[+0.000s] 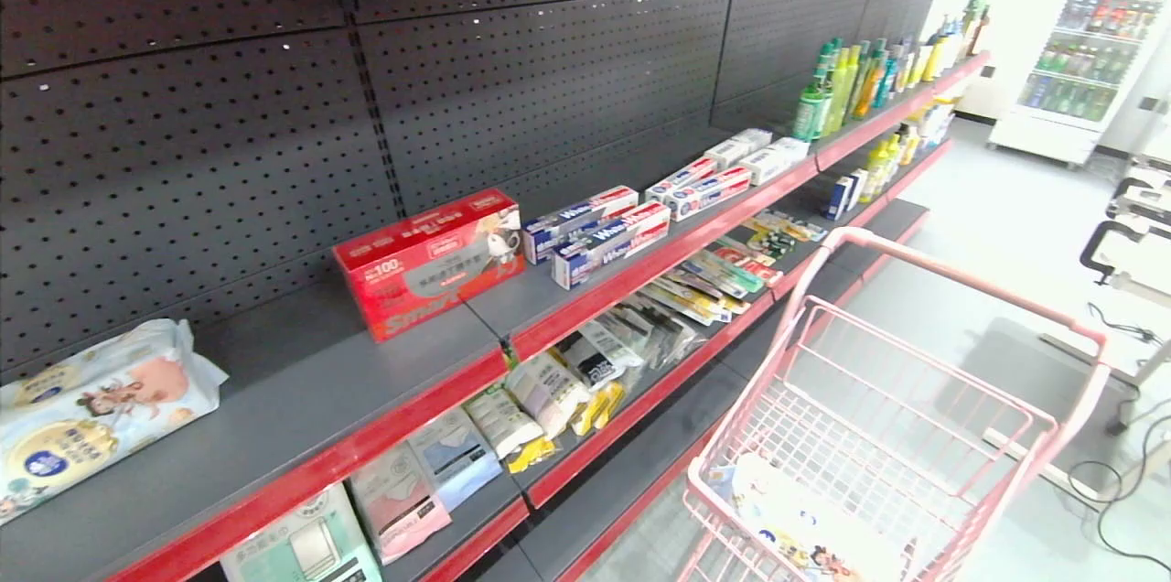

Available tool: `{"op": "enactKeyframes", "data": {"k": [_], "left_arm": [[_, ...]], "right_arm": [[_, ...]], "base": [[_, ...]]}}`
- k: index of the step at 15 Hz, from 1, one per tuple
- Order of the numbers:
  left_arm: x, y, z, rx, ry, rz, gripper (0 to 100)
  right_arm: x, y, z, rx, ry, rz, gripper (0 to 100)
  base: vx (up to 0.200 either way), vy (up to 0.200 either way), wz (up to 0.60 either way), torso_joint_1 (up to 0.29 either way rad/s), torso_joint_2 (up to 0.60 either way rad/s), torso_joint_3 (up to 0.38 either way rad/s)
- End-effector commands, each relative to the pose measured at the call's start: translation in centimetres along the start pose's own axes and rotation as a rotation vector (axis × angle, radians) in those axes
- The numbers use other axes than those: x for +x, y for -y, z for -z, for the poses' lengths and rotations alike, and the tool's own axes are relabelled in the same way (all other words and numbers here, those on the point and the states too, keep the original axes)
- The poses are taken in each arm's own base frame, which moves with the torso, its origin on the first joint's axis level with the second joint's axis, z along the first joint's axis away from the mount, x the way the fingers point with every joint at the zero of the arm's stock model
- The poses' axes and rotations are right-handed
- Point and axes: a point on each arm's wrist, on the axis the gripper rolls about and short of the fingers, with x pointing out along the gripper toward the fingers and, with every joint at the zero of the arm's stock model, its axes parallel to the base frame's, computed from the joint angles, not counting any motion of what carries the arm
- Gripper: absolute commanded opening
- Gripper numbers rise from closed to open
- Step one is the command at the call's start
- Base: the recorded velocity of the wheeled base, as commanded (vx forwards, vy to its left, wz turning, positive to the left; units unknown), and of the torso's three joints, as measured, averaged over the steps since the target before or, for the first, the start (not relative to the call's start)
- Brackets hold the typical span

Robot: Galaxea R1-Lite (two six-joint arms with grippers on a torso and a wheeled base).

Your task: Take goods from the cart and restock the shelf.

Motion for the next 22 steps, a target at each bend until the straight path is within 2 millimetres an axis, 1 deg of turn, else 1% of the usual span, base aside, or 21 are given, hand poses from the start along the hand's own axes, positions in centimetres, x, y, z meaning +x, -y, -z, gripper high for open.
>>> {"op": "enactKeyframes", "data": {"k": [1,8,9,10,11,12,13,14,15,16,17,19,20,21,22], "left_arm": [[0.0,0.0,0.0,0.000,-0.001,-0.001,100],[0.0,0.0,0.0,0.000,-0.001,-0.001,100],[0.0,0.0,0.0,0.000,-0.001,-0.001,100],[0.0,0.0,0.0,0.000,-0.001,-0.001,100],[0.0,0.0,0.0,0.000,-0.001,-0.001,100],[0.0,0.0,0.0,0.000,-0.001,-0.001,100],[0.0,0.0,0.0,0.000,-0.001,-0.001,100],[0.0,0.0,0.0,-0.002,-0.001,-0.001,100],[0.0,0.0,0.0,-0.002,-0.001,-0.001,100],[0.0,0.0,0.0,-0.002,-0.001,-0.001,100],[0.0,0.0,0.0,-0.002,-0.001,-0.001,100],[0.0,0.0,0.0,-0.002,-0.001,-0.001,100],[0.0,0.0,0.0,-0.002,-0.001,-0.001,100],[0.0,0.0,0.0,-0.002,-0.001,-0.001,100],[0.0,0.0,0.0,-0.002,-0.001,-0.001,100]], "right_arm": [[0.0,0.0,0.0,0.000,-0.001,0.000,100],[0.0,0.0,0.0,-0.005,-0.005,-0.008,100],[0.1,-0.1,-3.7,0.003,0.013,-0.080,100],[2.4,-0.2,-10.7,0.088,-0.029,-0.081,100],[3.5,-0.2,-13.5,0.140,-0.023,-0.077,100],[7.3,-0.2,-18.2,0.176,-0.075,-0.071,100],[9.9,-0.1,-17.9,0.174,-0.189,-0.036,100],[11.6,0.0,-17.2,0.165,-0.263,-0.021,100],[14.4,0.1,-16.1,0.171,-0.372,-0.048,100],[17.8,0.5,-14.0,0.143,-0.536,-0.061,100],[19.7,0.5,-11.9,0.057,-0.651,-0.099,100],[21.2,0.5,-9.4,-0.037,-0.761,-0.197,100],[23.2,0.4,-6.9,-0.121,-0.859,-0.316,100],[23.7,0.4,-6.3,-0.140,-0.882,-0.331,100],[25.4,0.6,-3.9,-0.192,-0.968,-0.382,100]], "base": [[0.000,0.000,0.00,0.000,0.00,0.000],[0.000,0.000,0.00,0.000,0.00,0.000],[0.000,0.000,0.00,0.000,0.00,0.000],[0.000,0.000,0.00,0.000,0.00,0.000],[0.000,0.000,0.00,0.000,0.00,0.000],[0.000,0.000,0.00,0.000,0.00,0.000],[0.000,0.000,0.00,0.000,0.00,0.000],[0.000,0.000,0.00,0.000,0.00,0.000],[0.000,0.000,0.00,0.000,0.00,0.000],[0.000,0.000,0.00,0.000,0.00,0.000],[0.000,0.000,0.00,0.000,0.00,0.000],[0.000,0.000,0.00,0.000,0.00,0.000],[0.000,0.000,0.00,0.000,0.00,0.000],[0.000,0.000,0.00,0.000,0.00,0.000],[0.000,0.000,0.00,0.000,0.00,0.000]]}}
